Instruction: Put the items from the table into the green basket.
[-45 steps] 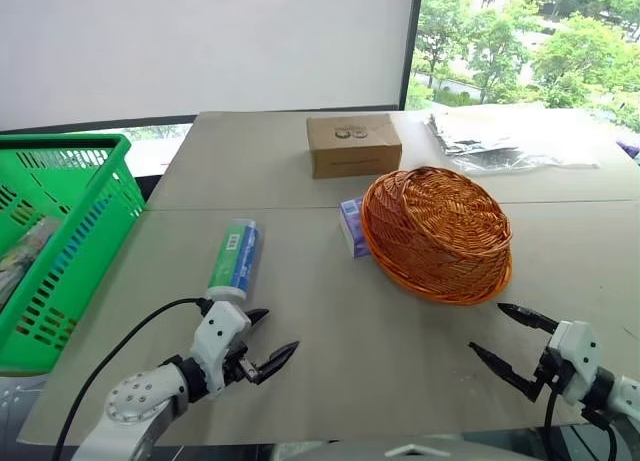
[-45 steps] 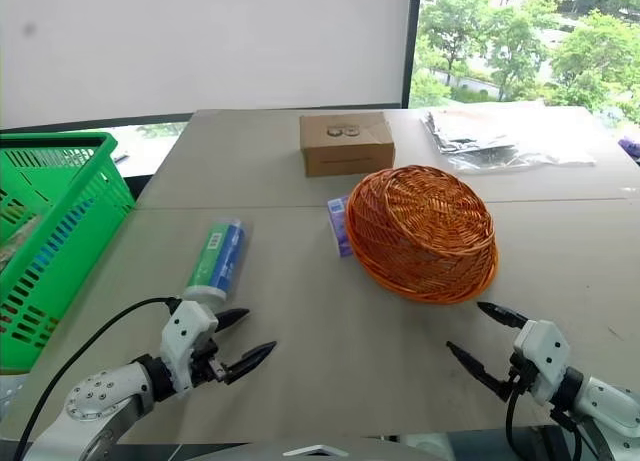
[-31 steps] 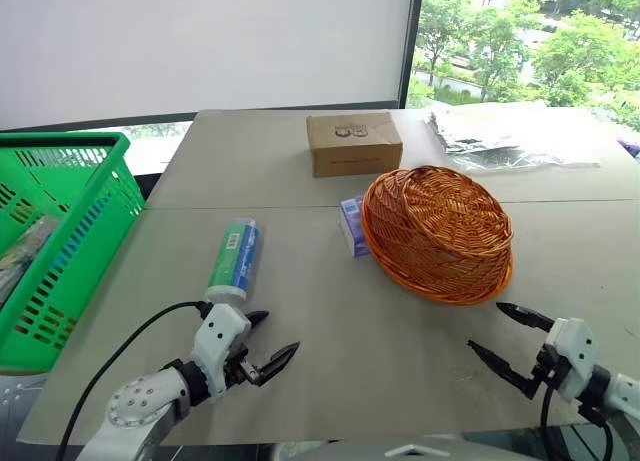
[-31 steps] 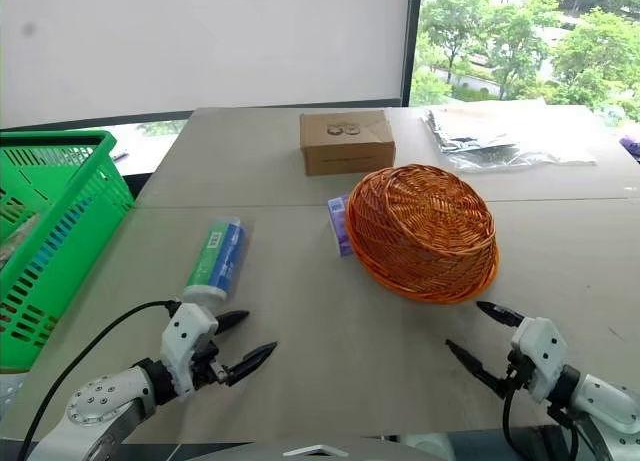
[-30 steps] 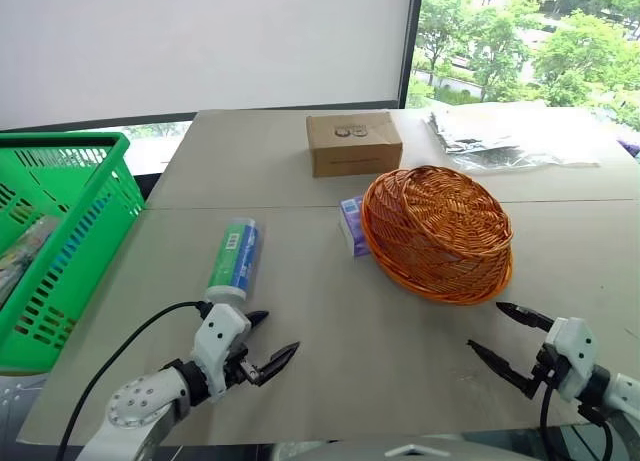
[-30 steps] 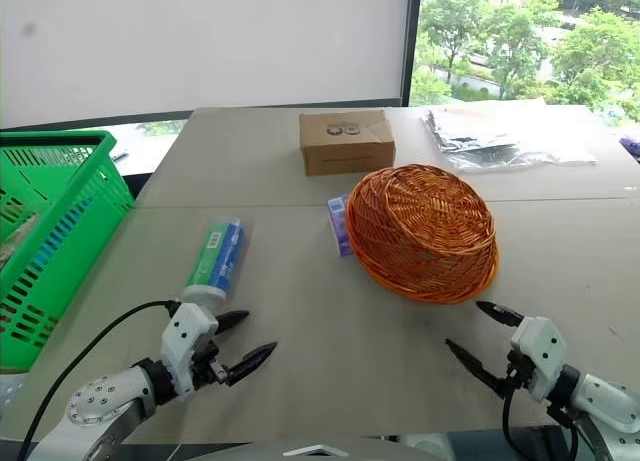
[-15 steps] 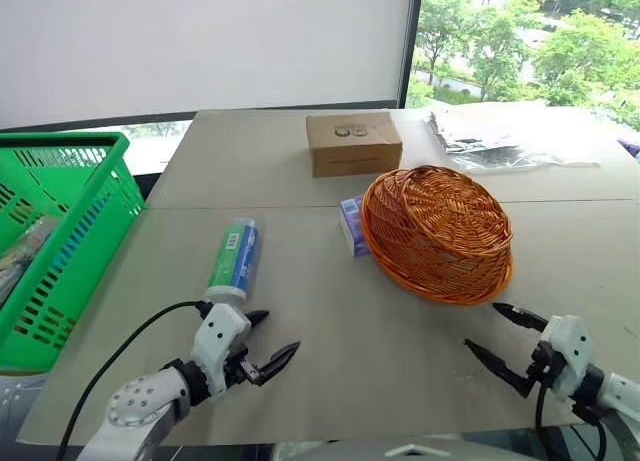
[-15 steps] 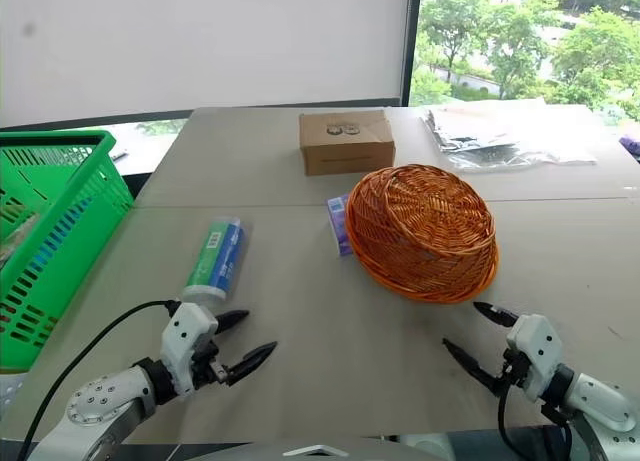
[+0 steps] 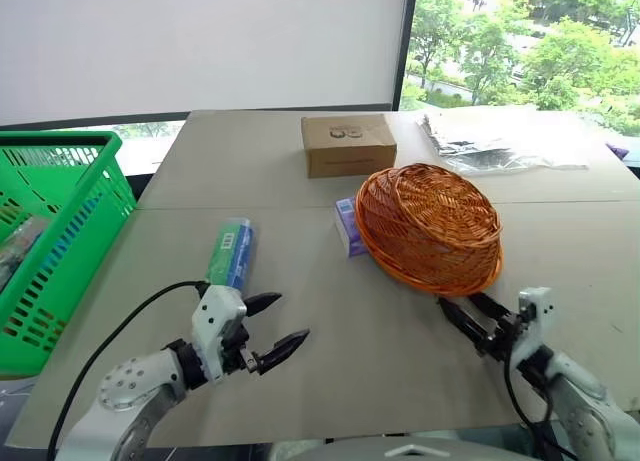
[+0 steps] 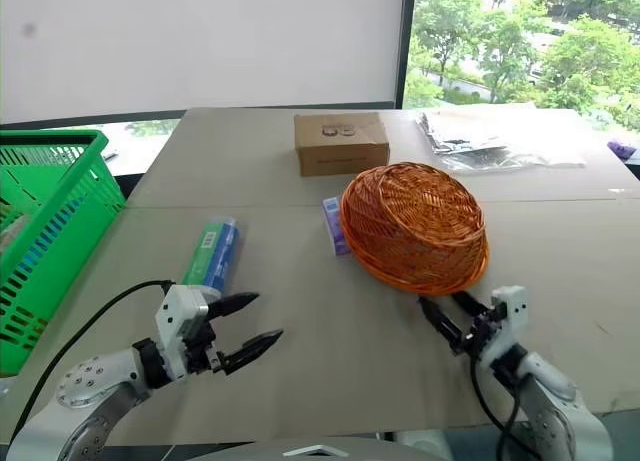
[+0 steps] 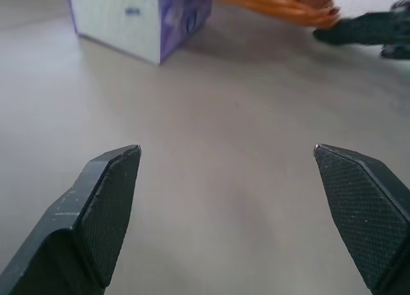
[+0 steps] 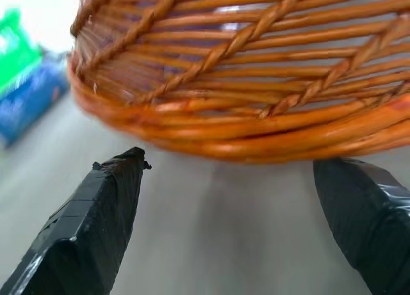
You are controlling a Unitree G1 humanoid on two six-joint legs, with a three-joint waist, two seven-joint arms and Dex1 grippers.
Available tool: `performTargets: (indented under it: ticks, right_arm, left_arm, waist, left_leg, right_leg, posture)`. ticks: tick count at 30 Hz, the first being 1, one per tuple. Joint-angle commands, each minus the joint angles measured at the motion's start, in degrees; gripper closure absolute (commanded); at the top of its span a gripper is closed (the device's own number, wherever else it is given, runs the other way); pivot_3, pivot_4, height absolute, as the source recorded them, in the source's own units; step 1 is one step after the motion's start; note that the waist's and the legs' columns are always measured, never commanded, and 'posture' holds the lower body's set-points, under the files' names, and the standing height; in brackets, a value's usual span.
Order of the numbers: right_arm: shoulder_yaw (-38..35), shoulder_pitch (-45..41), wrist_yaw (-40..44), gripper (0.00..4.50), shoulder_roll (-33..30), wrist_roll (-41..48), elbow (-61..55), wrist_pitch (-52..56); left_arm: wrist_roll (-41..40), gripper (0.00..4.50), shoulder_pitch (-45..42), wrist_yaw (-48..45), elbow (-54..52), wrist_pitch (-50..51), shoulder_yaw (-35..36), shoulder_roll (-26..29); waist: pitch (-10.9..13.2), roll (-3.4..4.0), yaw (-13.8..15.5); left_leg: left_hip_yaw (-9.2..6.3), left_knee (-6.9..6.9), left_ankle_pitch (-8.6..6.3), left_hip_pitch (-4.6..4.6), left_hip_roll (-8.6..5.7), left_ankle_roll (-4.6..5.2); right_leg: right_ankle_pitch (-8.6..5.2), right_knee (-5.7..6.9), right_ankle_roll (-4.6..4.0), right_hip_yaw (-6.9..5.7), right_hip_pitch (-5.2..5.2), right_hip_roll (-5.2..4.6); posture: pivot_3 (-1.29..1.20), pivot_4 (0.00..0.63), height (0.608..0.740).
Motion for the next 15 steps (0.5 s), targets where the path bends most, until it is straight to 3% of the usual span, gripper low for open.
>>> performTargets:
  ticks: [1, 6, 9, 15]
  right_arm:
    - [-1.1, -3.4, -2.6, 0.00, 2.8, 1.0, 0.6, -0.8]
    - [-3.7, -7.9, -4.2, 0.00, 6.6, 6.4, -1.9, -0.4]
    - [-3.9, -9.5, -4.6, 0.00, 6.7, 7.0, -1.4, 0.3]
    - [-4.9, -11.3, -6.5, 0.00, 7.9, 8.4, -1.1, 1.0]
  left_arm:
    - [-1.8, 0.05, -0.9, 1.7, -2.9, 0.7, 2.4, -0.3]
    - [-2.2, 0.05, -1.2, 3.0, -3.8, 1.4, 2.5, -0.7]
    - [-1.9, 0.05, -1.2, 3.4, -4.1, 1.6, 2.0, -0.9]
    - [-1.5, 0.05, -1.1, 4.0, -4.3, 1.4, 1.5, -1.4]
  waist:
    - [0.1, 0.10, 0.2]
    - [0.4, 0.62, 0.4]
    - [0.3, 0.60, 1.0]
    - [0.4, 0.65, 1.6]
  left_leg:
    - [0.00, 0.00, 0.00, 0.01, -0.02, 0.00]
    - [0.00, -0.01, 0.13, -0.20, -0.17, 0.22]
    - [-0.06, 0.00, 0.16, -0.95, -0.25, 0.23]
    - [-0.08, 0.00, 0.16, -0.98, -0.27, 0.22]
  right_leg:
    - [0.00, 0.01, 0.00, -0.06, -0.01, -0.05]
    - [0.13, 0.00, -0.19, -0.15, -0.11, -0.18]
    - [0.28, 0.05, 0.02, -0.28, -0.78, -0.17]
    - [0.28, 0.07, 0.03, -0.31, -0.83, -0.01]
  posture:
    - [0.14, 0.043, 0.740]
    - [0.16, 0.045, 0.740]
    - [0.16, 0.051, 0.740]
    - [0.17, 0.057, 0.740]
